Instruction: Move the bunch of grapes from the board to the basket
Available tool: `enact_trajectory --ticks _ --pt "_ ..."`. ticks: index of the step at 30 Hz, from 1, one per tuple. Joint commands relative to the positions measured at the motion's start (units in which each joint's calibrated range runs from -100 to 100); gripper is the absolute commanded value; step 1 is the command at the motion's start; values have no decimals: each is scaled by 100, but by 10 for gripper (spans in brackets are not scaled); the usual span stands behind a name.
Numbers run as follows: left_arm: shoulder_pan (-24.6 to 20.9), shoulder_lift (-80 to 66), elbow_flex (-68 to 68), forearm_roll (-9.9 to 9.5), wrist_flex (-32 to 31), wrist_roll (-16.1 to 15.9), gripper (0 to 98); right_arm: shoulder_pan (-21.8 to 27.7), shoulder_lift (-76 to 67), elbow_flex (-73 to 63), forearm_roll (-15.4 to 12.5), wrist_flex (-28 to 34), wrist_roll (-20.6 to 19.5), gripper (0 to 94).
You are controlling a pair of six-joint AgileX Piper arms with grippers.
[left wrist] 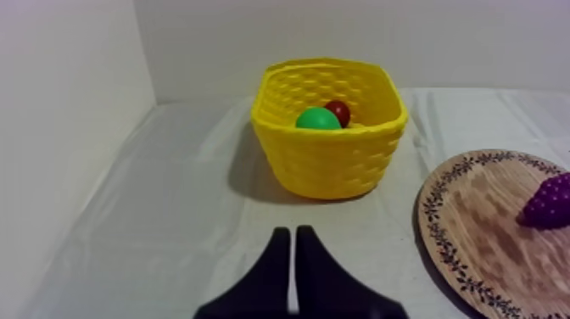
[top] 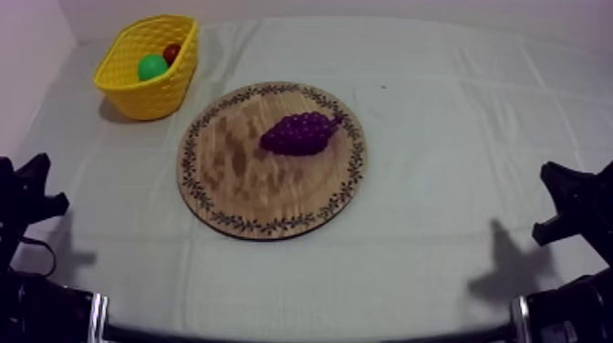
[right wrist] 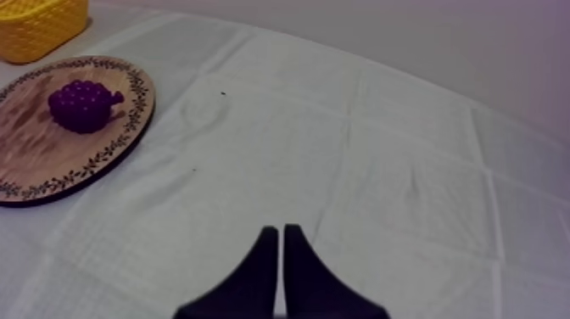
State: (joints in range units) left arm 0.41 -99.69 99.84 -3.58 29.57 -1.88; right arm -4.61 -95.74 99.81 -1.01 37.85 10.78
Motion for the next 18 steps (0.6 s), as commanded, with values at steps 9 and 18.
enact_trajectory --ticks 9,18 --pt "268 -31 -29 135 520 324 0 2 -1 -3 1 -3 14 4" --pt "346 -8 -138 47 594 359 0 2 -1 -3 1 -3 18 4"
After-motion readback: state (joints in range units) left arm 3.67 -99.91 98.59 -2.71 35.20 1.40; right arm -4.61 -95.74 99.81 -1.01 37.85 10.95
